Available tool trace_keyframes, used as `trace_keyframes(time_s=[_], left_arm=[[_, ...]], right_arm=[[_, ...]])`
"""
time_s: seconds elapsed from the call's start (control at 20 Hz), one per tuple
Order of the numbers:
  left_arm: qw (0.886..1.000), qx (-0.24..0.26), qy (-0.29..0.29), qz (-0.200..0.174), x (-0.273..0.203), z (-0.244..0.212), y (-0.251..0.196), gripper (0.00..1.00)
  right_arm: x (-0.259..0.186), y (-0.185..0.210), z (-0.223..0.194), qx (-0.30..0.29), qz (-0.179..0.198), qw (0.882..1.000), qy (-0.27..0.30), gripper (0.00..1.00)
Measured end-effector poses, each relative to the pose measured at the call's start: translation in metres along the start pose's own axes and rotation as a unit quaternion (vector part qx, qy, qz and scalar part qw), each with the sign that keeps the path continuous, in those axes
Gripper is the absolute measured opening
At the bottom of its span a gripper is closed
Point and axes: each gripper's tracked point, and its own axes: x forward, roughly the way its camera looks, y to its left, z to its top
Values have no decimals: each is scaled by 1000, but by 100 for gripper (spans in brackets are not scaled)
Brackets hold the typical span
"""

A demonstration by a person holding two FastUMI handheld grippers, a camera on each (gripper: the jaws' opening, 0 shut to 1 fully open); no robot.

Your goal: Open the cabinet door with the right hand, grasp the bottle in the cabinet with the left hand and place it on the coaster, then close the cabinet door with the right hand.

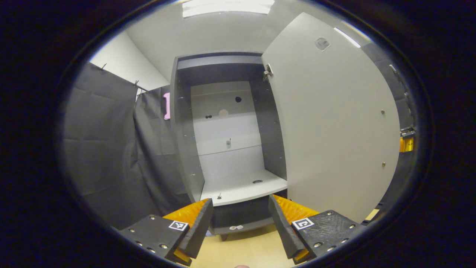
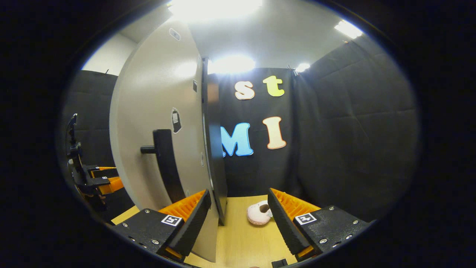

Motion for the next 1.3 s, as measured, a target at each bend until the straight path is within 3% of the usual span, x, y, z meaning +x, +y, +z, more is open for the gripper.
trace_keyframes(time_s=[0.05, 0.2, 0.25, 0.3, 0.35, 0.45, 0.6, 0.65, 0.7, 1.15, 1.2, 1.3], left_arm=[[1000, -1, 1, 7, 0, -1, 7, 86], [1000, -3, -1, 15, -1, 0, 18, 86], [1000, -6, 0, 13, -2, 0, 19, 90], [1000, -10, -1, 13, -2, -1, 20, 86], [1000, -12, -2, 15, -2, 0, 23, 90], [1000, -13, 1, 25, -6, -3, 22, 86], [999, -8, 4, 34, -4, -8, 28, 86], [999, -6, 4, 38, -5, -8, 31, 90], [999, -5, 4, 40, -5, -10, 35, 85], [998, -18, 17, 60, -10, -23, 66, 86], [998, -18, 15, 63, -11, -22, 70, 90], [997, -22, 17, 68, -11, -25, 76, 86]], right_arm=[[-4, 1, 3, -5, 2, 1000, 1, 93], [-4, 13, 2, -12, 18, 1000, 14, 92], [-3, 18, 3, -20, 24, 999, 16, 92], [-2, 23, 5, -27, 31, 999, 16, 92], [-2, 30, 5, -33, 39, 999, 16, 92], [-1, 45, 3, -38, 56, 998, 16, 91], [-1, 73, 1, -35, 82, 996, 16, 89], [-1, 82, 0, -31, 89, 995, 17, 89], [0, 90, -2, -26, 95, 995, 21, 92], [16, 143, -4, -30, 143, 989, 23, 92], [17, 148, -4, -30, 147, 988, 23, 92], [20, 159, -5, -26, 155, 987, 25, 92]])
